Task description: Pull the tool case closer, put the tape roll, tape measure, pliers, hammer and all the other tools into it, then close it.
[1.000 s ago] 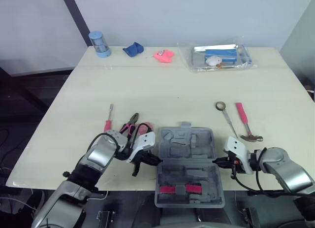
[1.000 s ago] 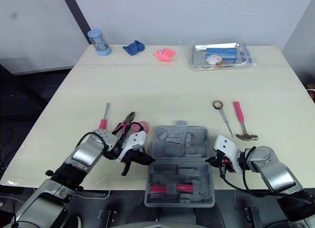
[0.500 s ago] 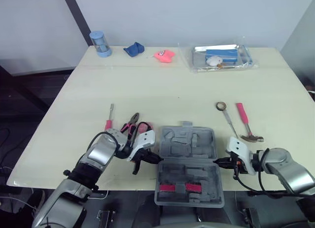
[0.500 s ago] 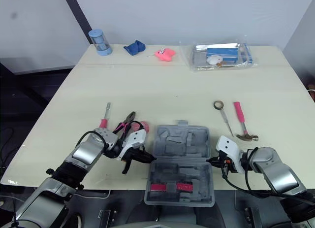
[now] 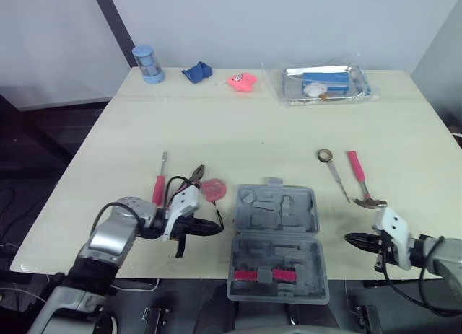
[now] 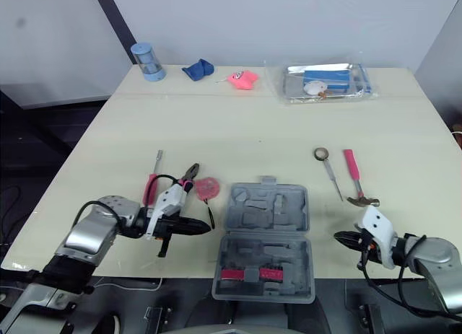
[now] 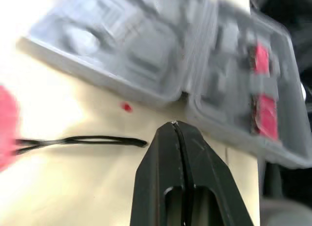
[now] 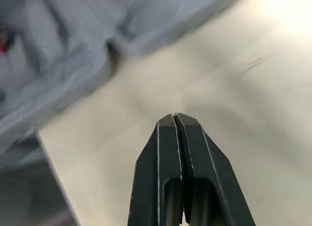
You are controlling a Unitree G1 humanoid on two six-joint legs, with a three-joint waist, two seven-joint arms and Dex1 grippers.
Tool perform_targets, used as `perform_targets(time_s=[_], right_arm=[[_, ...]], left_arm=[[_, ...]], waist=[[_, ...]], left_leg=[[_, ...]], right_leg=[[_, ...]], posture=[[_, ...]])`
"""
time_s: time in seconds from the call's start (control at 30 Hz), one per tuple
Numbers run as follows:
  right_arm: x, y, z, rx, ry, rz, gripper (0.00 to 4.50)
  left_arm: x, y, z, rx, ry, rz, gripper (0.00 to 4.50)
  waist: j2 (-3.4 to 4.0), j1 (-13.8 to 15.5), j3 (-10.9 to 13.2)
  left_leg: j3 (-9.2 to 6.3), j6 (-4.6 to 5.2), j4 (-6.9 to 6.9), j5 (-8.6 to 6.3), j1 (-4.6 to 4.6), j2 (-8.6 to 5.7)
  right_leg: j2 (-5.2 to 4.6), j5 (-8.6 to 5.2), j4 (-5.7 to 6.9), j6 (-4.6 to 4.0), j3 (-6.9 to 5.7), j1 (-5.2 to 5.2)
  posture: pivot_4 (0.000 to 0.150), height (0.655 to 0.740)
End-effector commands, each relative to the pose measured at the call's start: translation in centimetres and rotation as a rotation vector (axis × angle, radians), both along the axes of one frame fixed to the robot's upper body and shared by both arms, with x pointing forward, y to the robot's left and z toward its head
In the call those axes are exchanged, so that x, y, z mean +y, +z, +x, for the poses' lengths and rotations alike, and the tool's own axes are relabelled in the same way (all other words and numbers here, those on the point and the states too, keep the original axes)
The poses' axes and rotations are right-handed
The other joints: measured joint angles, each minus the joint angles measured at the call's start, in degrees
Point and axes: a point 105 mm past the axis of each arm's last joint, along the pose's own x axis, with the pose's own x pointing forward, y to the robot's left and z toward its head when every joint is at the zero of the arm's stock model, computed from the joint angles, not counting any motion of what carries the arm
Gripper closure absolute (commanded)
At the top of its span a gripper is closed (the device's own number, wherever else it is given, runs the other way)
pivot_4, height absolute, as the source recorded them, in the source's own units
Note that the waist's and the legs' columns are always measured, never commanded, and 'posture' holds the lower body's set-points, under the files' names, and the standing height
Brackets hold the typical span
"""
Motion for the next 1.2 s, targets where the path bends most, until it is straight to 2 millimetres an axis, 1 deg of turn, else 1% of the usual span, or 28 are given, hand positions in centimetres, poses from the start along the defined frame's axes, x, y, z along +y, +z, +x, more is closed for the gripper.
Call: perform_targets(time_s=[0.03, 0.1, 0.2, 0.23, 0.27, 0.3, 0.33, 0.43, 0.47, 0.5, 0.53, 0.57, 0.6, 0.63, 0.67, 0.7, 0.83, 0.93, 1.03, 1.07, 1.13, 1.2], right_arm=[[-2.1, 1.7, -0.7, -0.139, -0.081, 0.063, 4.48], [-4.0, 1.8, -1.3, -0.175, -0.178, 0.100, 4.48], [-6.3, 1.3, -2.2, -0.187, -0.272, 0.097, 4.48], [-7.1, 1.2, -2.5, -0.190, -0.312, 0.100, 4.48], [-7.6, 1.1, -2.7, -0.194, -0.338, 0.103, 4.50], [-8.3, 1.1, -2.9, -0.196, -0.366, 0.110, 4.50], [-8.8, 1.1, -3.1, -0.199, -0.386, 0.119, 4.50], [-11.2, 1.0, -4.2, -0.199, -0.469, 0.117, 3.63], [-11.9, 0.9, -4.6, -0.199, -0.496, 0.117, 2.94], [-12.4, 1.0, -5.0, -0.199, -0.519, 0.132, 2.77], [-12.8, 1.0, -5.2, -0.201, -0.539, 0.138, 2.27], [-13.1, 0.9, -5.5, -0.203, -0.552, 0.139, 1.60], [-13.3, 0.9, -5.7, -0.201, -0.563, 0.137, 1.21], [-13.5, 0.8, -5.9, -0.200, -0.571, 0.132, 0.87], [-13.6, 0.7, -6.0, -0.199, -0.576, 0.129, 0.34], [-13.8, 0.8, -6.1, -0.200, -0.587, 0.130, 0.04], [-14.1, 1.0, -6.2, -0.207, -0.622, 0.126, 0.04], [-13.3, 1.9, -5.5, -0.217, -0.598, 0.121, 0.04], [-11.9, 3.7, -4.1, -0.236, -0.537, 0.114, 0.04], [-11.3, 4.5, -3.4, -0.242, -0.514, 0.116, 0.04], [-10.7, 5.3, -2.7, -0.245, -0.493, 0.117, 0.04], [-8.5, 7.3, -0.6, -0.253, -0.401, 0.118, 0.04]], left_arm=[[2.7, 1.9, -0.6, -0.072, 0.153, -0.103, 4.50], [5.5, 1.6, -1.2, -0.090, 0.284, -0.107, 4.50], [8.4, 1.3, -2.0, -0.109, 0.436, -0.113, 4.50], [9.8, 1.2, -2.3, -0.120, 0.505, -0.116, 4.50], [10.7, 1.2, -2.5, -0.127, 0.550, -0.118, 4.09], [11.6, 1.1, -2.9, -0.133, 0.589, -0.116, 3.98], [12.4, 0.9, -3.2, -0.143, 0.625, -0.105, 3.69], [15.3, 0.4, -4.0, -0.166, 0.786, -0.089, 2.24], [16.2, 0.3, -4.3, -0.175, 0.838, -0.085, 1.50], [16.8, 0.1, -4.8, -0.175, 0.876, -0.080, 1.37], [17.2, -0.2, -5.4, -0.172, 0.900, -0.073, 0.86], [17.5, -0.5, -5.9, -0.165, 0.919, -0.070, 0.22], [17.7, -0.7, -6.4, -0.158, 0.936, -0.070, 0.00], [17.9, -1.0, -6.8, -0.151, 0.952, -0.072, 0.00], [18.0, -1.1, -7.0, -0.147, 0.963, -0.074, 0.00], [18.1, -1.4, -7.4, -0.140, 0.975, -0.072, 0.00], [18.2, -1.8, -8.4, -0.130, 1.000, -0.075, 0.00], [18.1, -1.5, -8.3, -0.143, 0.994, -0.083, 0.00], [17.6, -0.4, -7.6, -0.188, 0.953, -0.111, 0.00], [17.0, 0.1, -7.4, -0.205, 0.909, -0.121, 0.00], [16.4, 0.7, -7.3, -0.221, 0.859, -0.130, 0.00], [15.0, 1.8, -6.3, -0.253, 0.773, -0.164, 0.00]], waist=[[0.00, -0.04, 0.00], [0.00, -0.14, -0.01], [0.00, 0.04, -0.01], [0.00, 0.06, -0.01], [0.00, 0.07, -0.01], [0.00, 0.08, -0.01], [0.01, 0.05, -0.01], [0.03, 0.02, -0.01], [0.03, 0.02, -0.01], [0.03, 0.02, -0.01], [0.03, -0.02, -0.01], [0.02, -0.04, -0.01], [0.02, -0.07, -0.01], [0.02, -0.07, -0.01], [0.03, -0.07, -0.02], [0.02, -0.04, -0.02], [0.03, 0.00, -0.03], [0.02, 0.04, -0.04], [0.08, -0.04, -0.08], [0.09, -0.03, -0.08], [0.08, -0.04, -0.08], [0.10, -0.12, -0.08]], left_leg=[[0.00, 0.00, 0.00, 0.00, 0.00, 0.00], [0.06, 0.00, -0.06, -0.01, 0.09, 0.06], [0.13, 0.00, -0.24, -0.01, 0.17, 0.07], [0.14, 0.00, -0.24, -0.01, 0.19, 0.07], [0.17, 0.00, -0.25, -0.01, 0.24, 0.07], [0.18, 0.00, -0.25, -0.01, 0.32, 0.07], [0.19, 0.00, -0.35, -0.01, 0.59, 0.07], [0.23, -0.01, -0.49, -0.02, 1.00, 0.10], [0.23, -0.01, -0.50, -0.02, 1.00, 0.11], [0.22, -0.01, -0.50, -0.02, 0.99, 0.11], [0.22, -0.01, -0.52, -0.02, 0.99, 0.12], [0.24, -0.01, -0.53, -0.02, 0.98, 0.12], [0.24, -0.01, -0.55, -0.02, 0.98, 0.13], [0.25, -0.01, -0.55, -0.02, 0.98, 0.14], [0.26, -0.01, -0.55, -0.02, 0.99, 0.14], [0.27, -0.02, -0.55, -0.02, 1.00, 0.14], [0.27, -0.02, -0.55, -0.02, 1.00, 0.15], [0.27, -0.02, -0.55, -0.02, 1.00, 0.15], [0.27, -0.02, -0.56, -0.03, 0.99, 0.15], [0.28, -0.02, -0.55, -0.02, 0.99, 0.16], [0.29, -0.02, -0.55, -0.02, 0.99, 0.16], [0.30, -0.02, -0.56, -0.03, 0.98, 0.17]], right_leg=[[0.00, 0.00, 0.00, 0.00, 0.00, 0.00], [0.00, -0.01, -0.04, -0.01, 0.02, 0.08], [-0.01, -0.03, -0.11, -0.05, 0.03, 0.10], [-0.01, -0.03, -0.10, -0.05, 0.03, 0.11], [-0.02, -0.03, -0.08, -0.05, 0.05, 0.14], [-0.02, -0.03, -0.07, -0.05, 0.05, 0.20], [-0.02, -0.05, -0.11, -0.06, 0.06, 0.46], [-0.01, -0.09, -0.31, -0.09, 0.06, 0.92], [-0.01, -0.08, -0.37, -0.09, 0.06, 0.94], [-0.01, -0.08, -0.37, -0.09, 0.06, 0.94], [-0.01, -0.08, -0.40, -0.09, 0.06, 0.94], [-0.01, -0.08, -0.43, -0.09, 0.07, 0.94], [-0.01, -0.08, -0.45, -0.09, 0.06, 0.94], [-0.01, -0.08, -0.46, -0.09, 0.07, 0.95], [-0.01, -0.08, -0.46, -0.09, 0.07, 0.95], [-0.01, -0.08, -0.46, -0.09, 0.07, 0.96], [-0.01, -0.09, -0.47, -0.09, 0.07, 0.98], [-0.01, -0.09, -0.48, -0.09, 0.07, 0.98], [-0.01, -0.08, -0.50, -0.09, 0.07, 0.97], [0.00, -0.08, -0.51, -0.09, 0.08, 0.97], [0.00, -0.08, -0.52, -0.08, 0.09, 0.98], [0.01, -0.08, -0.53, -0.09, 0.09, 0.97]], posture=[[0.150, 0.7400], [0.150, 0.7400], [0.150, 0.7400], [0.150, 0.7400], [0.150, 0.7400], [0.150, 0.7400], [0.150, 0.7400], [0.150, 0.7400], [0.150, 0.7400], [0.150, 0.7400], [0.150, 0.7400], [0.150, 0.7400], [0.150, 0.7400], [0.150, 0.7400], [0.150, 0.7400], [0.150, 0.7400], [0.150, 0.7400], [0.150, 0.7400], [0.150, 0.7400], [0.150, 0.7400], [0.150, 0.7400], [0.150, 0.7400]])
